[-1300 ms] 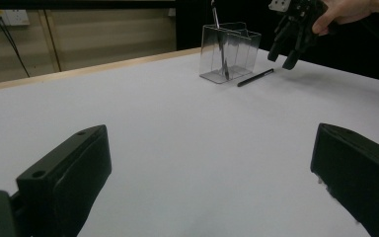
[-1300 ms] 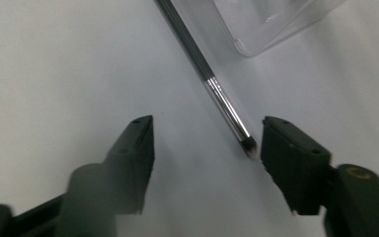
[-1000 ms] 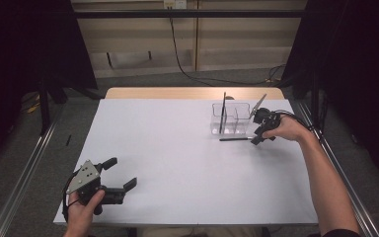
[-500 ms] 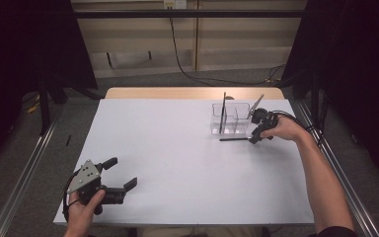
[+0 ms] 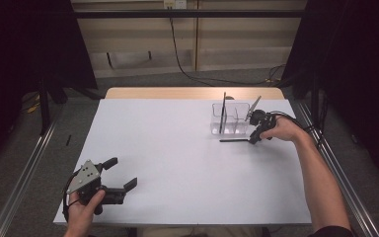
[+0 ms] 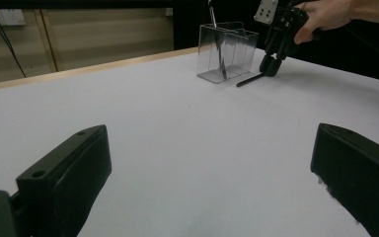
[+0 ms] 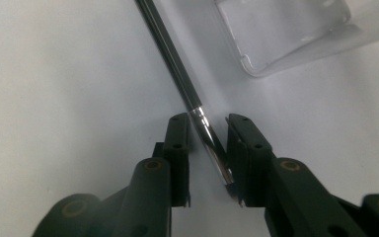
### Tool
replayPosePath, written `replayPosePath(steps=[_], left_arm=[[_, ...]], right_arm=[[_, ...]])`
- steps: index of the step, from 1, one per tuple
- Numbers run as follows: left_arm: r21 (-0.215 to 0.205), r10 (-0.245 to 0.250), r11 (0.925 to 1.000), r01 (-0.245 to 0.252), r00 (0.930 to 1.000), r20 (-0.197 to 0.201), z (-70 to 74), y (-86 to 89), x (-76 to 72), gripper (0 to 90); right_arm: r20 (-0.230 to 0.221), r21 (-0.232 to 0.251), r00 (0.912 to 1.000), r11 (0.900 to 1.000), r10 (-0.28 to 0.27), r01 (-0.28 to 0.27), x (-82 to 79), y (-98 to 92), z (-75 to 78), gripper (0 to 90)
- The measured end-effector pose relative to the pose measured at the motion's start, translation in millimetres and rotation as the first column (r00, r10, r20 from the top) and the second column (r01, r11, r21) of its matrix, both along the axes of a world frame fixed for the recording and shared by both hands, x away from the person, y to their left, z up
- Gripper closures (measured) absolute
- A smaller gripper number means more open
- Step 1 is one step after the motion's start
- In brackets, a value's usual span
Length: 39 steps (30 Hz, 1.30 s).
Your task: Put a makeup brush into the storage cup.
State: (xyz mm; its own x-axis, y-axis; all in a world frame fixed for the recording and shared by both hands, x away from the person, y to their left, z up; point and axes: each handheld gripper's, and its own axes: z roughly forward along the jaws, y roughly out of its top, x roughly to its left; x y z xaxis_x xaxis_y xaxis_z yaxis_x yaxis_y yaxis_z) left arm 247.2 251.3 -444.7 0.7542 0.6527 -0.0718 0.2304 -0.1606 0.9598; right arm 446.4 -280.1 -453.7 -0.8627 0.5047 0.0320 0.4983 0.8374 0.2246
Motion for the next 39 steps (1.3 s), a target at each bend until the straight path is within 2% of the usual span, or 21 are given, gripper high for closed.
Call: replayPosePath(steps=[7,21,28,33,39], left_arm=[[-0.001,0.002,1.0,-0.002,1.0,0.002,0.0,0.8,0.1,2.2],[-0.001,0.005,1.0,-0.005,1.0,-0.003,-0.6,1.4,-0.1,2.2],[-0.003,0.006,1.0,-0.006,1.0,-0.004,-0.7,1.6,0.3,2.2],[-0.002,0.005,1.0,-0.005,1.0,-0.004,-0.6,1.2,0.7,2.2],[-0.003,0.007,1.0,-0.007,1.0,-0.003,-0.6,1.4,0.7,2.2]], right_arm=[[-0.018,-0.001,0.9998,1.0,-0.006,0.006,-0.5,1.2,0.2,79.2],[-0.014,-0.073,0.997,0.994,0.076,-0.077,-1.0,11.4,1.7,84.0],[-0.016,-0.047,0.9964,0.995,0.084,-0.084,-1.4,7.7,1.9,84.0],[-0.025,-0.054,0.9964,0.995,0.081,-0.082,-6.1,5.2,2.9,84.1],[-0.016,-0.012,0.9972,0.997,0.073,-0.073,-11.6,1.7,7.7,84.0]])
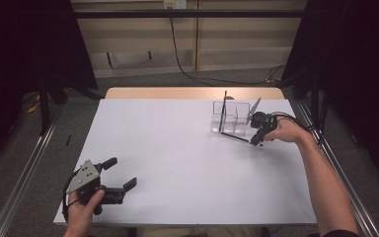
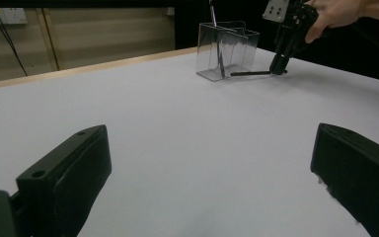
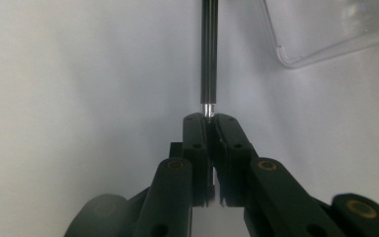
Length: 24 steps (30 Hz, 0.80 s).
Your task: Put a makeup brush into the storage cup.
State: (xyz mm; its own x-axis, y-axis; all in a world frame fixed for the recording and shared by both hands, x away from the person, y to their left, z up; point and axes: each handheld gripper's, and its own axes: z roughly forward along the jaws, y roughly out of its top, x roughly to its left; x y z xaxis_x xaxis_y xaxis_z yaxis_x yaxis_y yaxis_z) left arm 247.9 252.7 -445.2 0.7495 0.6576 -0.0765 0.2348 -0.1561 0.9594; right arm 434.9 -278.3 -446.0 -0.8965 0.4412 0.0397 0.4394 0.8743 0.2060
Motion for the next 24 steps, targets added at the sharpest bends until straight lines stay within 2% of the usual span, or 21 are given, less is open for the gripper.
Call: replayPosePath(steps=[3,6,7,13,15,19,24], left_arm=[[0.0,0.0,1.0,0.0,1.0,0.0,0.0,0.0,0.0,2.2],[0.006,-0.001,1.0,0.001,1.0,0.003,0.1,0.1,0.1,2.2],[-0.005,0.001,1.0,-0.001,1.0,0.0,0.0,-0.7,-0.2,2.2],[0.001,-0.001,1.0,0.001,1.0,-0.001,0.1,-0.5,0.3,2.2],[-0.011,0.002,0.9999,-0.002,1.0,-0.003,0.0,-1.1,0.0,2.2],[0.005,-0.001,1.0,0.001,1.0,0.0,0.0,-0.5,0.7,2.2],[-0.001,0.0,1.0,0.0,1.0,0.0,-0.1,-1.4,0.5,2.2]], right_arm=[[0.007,0.02,0.9999,1.0,0.008,-0.008,-3.2,-2.5,2.9,84.1],[0.011,0.043,0.9998,0.999,-0.014,0.013,-8.1,-4.6,6.6,84.0],[0.015,0.053,0.9998,0.999,-0.012,0.011,-10.2,-5.3,8.3,84.0],[0.056,0.112,0.9982,0.994,-0.02,0.014,-20.7,-8.3,15.0,84.1],[0.069,0.131,0.9973,0.991,-0.026,0.017,-24.4,-9.7,17.8,84.0],[0.092,0.192,0.9948,0.981,-0.044,0.026,-31.1,-14.1,20.3,84.1],[0.106,0.238,0.9925,0.971,-0.061,0.034,-37.9,-20.0,19.8,84.1]])
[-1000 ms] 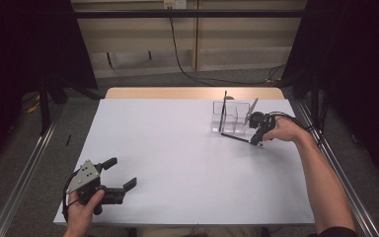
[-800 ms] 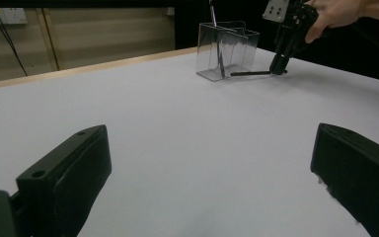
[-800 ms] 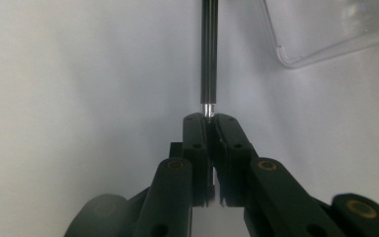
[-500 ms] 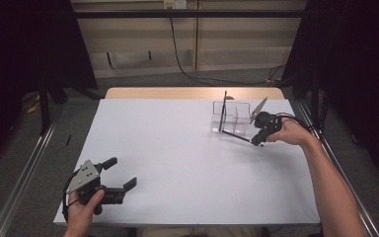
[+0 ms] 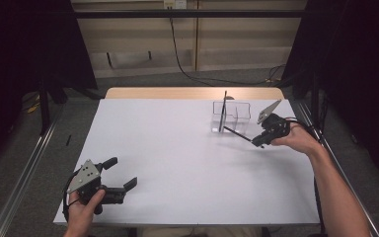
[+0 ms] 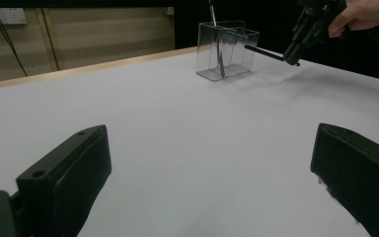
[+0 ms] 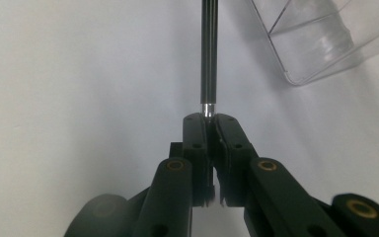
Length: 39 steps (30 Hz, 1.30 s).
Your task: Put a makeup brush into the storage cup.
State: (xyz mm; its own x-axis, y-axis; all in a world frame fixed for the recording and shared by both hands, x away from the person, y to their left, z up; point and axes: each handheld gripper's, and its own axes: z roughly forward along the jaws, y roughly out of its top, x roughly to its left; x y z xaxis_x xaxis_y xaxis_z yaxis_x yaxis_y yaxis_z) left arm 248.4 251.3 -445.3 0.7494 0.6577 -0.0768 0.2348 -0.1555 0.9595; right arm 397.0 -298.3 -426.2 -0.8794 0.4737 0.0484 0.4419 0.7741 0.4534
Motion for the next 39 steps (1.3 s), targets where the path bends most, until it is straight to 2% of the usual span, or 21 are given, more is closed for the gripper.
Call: replayPosePath(steps=[5,11,14,16,20,22,26,28,30,35,38,39], left_arm=[[0.0,-0.002,1.0,0.002,1.0,0.001,0.2,0.4,0.4,2.2],[-0.001,0.001,1.0,-0.001,1.0,0.006,0.7,0.1,0.1,2.2],[-0.003,0.003,1.0,-0.003,1.0,0.002,0.5,0.4,0.1,2.2],[0.001,0.003,1.0,-0.003,1.0,0.001,0.4,0.7,0.4,2.2],[0.002,0.003,1.0,-0.003,1.0,0.004,0.6,0.7,0.3,2.2],[-0.006,0.006,1.0,-0.006,1.0,0.002,0.6,0.3,-0.1,2.2],[-0.003,0.005,1.0,-0.005,1.0,0.004,1.1,0.9,-0.1,2.2],[-0.004,0.006,1.0,-0.006,1.0,0.005,1.2,1.2,0.0,2.2],[-0.005,0.006,1.0,-0.006,1.0,0.005,1.2,1.5,0.0,2.2],[-0.003,0.005,1.0,-0.005,1.0,0.006,1.3,1.4,0.0,2.2],[-0.007,0.007,0.9999,-0.007,1.0,0.007,1.5,0.9,-0.4,2.2],[-0.006,0.006,1.0,-0.006,1.0,0.006,1.6,1.1,-0.5,2.2]], right_arm=[[0.025,0.045,0.9993,0.999,-0.027,0.026,-6.6,-4.8,4.9,84.0],[0.061,0.127,0.994,0.988,-0.09,0.082,-9.9,-11.4,8.2,84.0],[0.082,0.174,0.9888,0.979,-0.125,0.11,-11.7,-15.0,7.6,84.0],[0.098,0.188,0.9838,0.974,-0.15,0.13,-13.5,-15.4,8.8,84.0],[0.128,0.248,0.9766,0.959,-0.173,0.138,-19.1,-14.0,13.9,84.0],[0.142,0.272,0.9703,0.95,-0.195,0.151,-21.7,-13.3,15.8,84.0],[0.162,0.284,0.9546,0.938,-0.25,0.197,-24.8,-12.8,16.8,84.0],[0.169,0.309,0.949,0.929,-0.266,0.205,-26.5,-13.0,17.3,84.0],[0.173,0.345,0.9391,0.911,-0.297,0.224,-27.9,-15.8,17.5,84.0],[0.187,0.394,0.9213,0.885,-0.341,0.247,-33.9,-19.4,16.1,84.0],[0.201,0.447,0.9058,0.858,-0.373,0.253,-40.3,-20.7,16.2,84.0],[0.201,0.456,0.9034,0.852,-0.379,0.256,-41.9,-20.7,16.4,84.0]])
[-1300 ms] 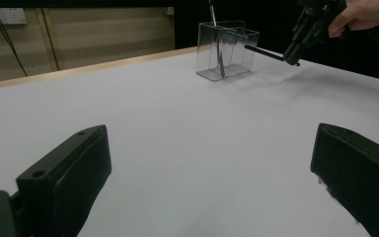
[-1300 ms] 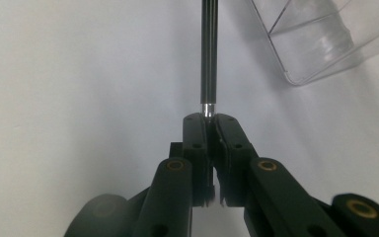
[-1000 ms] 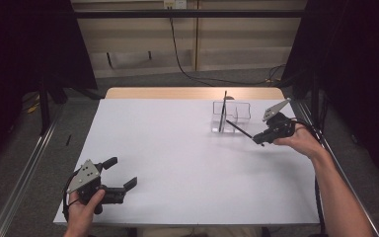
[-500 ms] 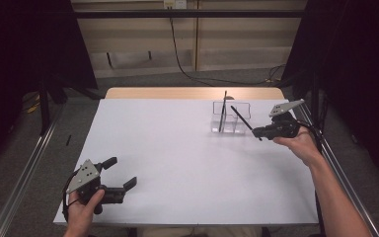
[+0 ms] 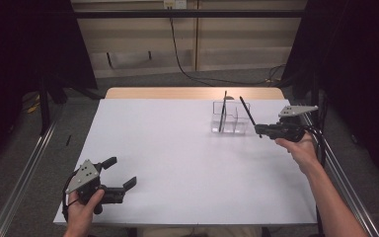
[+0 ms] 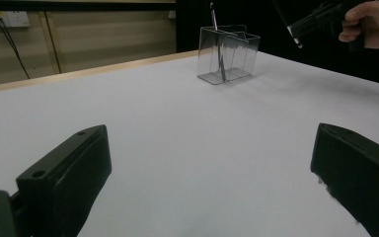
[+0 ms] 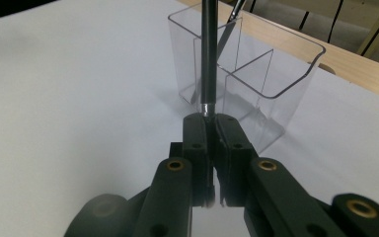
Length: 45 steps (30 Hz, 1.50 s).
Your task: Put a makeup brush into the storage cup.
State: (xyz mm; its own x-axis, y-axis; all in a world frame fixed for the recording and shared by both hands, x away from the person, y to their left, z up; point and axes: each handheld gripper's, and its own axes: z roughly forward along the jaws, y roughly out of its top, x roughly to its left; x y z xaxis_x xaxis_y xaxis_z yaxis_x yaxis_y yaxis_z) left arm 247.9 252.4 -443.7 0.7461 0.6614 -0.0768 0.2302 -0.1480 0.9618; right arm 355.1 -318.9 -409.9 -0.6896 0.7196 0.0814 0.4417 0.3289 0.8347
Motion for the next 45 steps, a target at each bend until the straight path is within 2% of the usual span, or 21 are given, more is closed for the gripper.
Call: replayPosePath(steps=[6,15,19,33,45], left_arm=[[-0.009,0.004,0.9999,-0.004,1.0,0.001,0.2,-0.3,-0.3,2.2],[-0.01,0.002,0.9999,-0.002,1.0,0.0,0.6,0.0,-0.2,2.2],[-0.006,0.003,1.0,-0.003,1.0,0.003,0.7,0.1,-0.1,2.2],[-0.009,0.003,1.0,-0.003,1.0,0.001,1.0,1.0,-0.8,2.2],[-0.001,0.004,1.0,-0.004,1.0,0.0,0.9,1.4,-0.7,2.2]], right_arm=[[0.048,0.082,0.9989,0.997,-0.003,-0.001,-11.7,1.6,0.9,84.0],[0.079,0.137,0.9969,0.99,0.003,-0.014,-27.5,4.8,5.3,84.0],[0.102,0.159,0.9941,0.986,0.039,-0.055,-38.4,12.8,9.5,84.0],[0.095,0.149,0.9841,0.975,0.15,-0.163,-52.4,41.2,10.6,84.0],[0.06,0.094,0.9577,0.954,0.281,-0.286,-62.2,76.9,12.8,83.9]])
